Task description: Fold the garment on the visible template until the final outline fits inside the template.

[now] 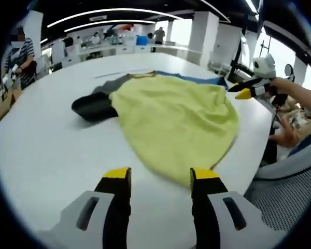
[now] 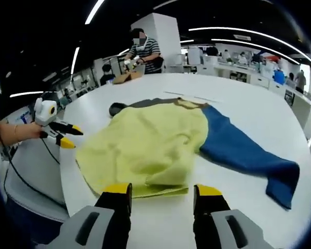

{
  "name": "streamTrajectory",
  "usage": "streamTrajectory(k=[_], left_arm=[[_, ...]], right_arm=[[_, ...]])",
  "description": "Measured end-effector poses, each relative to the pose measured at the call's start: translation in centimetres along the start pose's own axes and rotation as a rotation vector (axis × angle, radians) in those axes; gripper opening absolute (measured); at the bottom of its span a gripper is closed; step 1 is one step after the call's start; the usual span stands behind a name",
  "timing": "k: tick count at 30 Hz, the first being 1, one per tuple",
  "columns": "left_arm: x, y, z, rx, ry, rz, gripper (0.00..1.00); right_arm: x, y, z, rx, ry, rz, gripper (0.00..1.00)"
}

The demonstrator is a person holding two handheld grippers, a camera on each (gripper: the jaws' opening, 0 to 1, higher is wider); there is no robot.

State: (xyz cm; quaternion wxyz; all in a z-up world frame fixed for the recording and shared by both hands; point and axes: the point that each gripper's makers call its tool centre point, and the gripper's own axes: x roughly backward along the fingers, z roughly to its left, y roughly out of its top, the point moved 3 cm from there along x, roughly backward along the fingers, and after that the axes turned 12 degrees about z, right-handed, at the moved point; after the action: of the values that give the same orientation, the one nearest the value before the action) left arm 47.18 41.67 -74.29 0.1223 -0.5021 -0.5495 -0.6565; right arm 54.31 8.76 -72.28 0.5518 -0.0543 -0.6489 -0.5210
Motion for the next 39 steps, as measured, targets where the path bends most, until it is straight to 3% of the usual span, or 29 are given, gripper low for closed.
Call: streamTrajectory(k=[7,24,28,32,39], left_arm=[[-0.2,-1.7,0.9,-0.043,0.019,0.064,0.37],[-1.9,-0.8,0.1,-0.038,-0.001,0.041,0.32],[-2.1,-0.3,-0.1,-0.028,-0.013,0.03,0.32],[-2.1,1.6,-0.8,0.013,-0.052,-0.039,0.32],[-3.3,2.7,-0.8,0.028,-0.041,-0.046,0.31]], right_arm=[[-0.8,-0.2,-1.0,0.018,-0.014,0.039,0.41],[-2.3,-1.1,-2.4,0.054,-0.026,0.139,0.29],[-2.4,-1.1,-2.5,0.062,-0.029,0.143,0.27],[-2.5,-1.0,-2.6,0.062,-0.027,0.138,0.24],[-2.5,-1.4,-2.8,0.081,-0.043,0.154,0.19]])
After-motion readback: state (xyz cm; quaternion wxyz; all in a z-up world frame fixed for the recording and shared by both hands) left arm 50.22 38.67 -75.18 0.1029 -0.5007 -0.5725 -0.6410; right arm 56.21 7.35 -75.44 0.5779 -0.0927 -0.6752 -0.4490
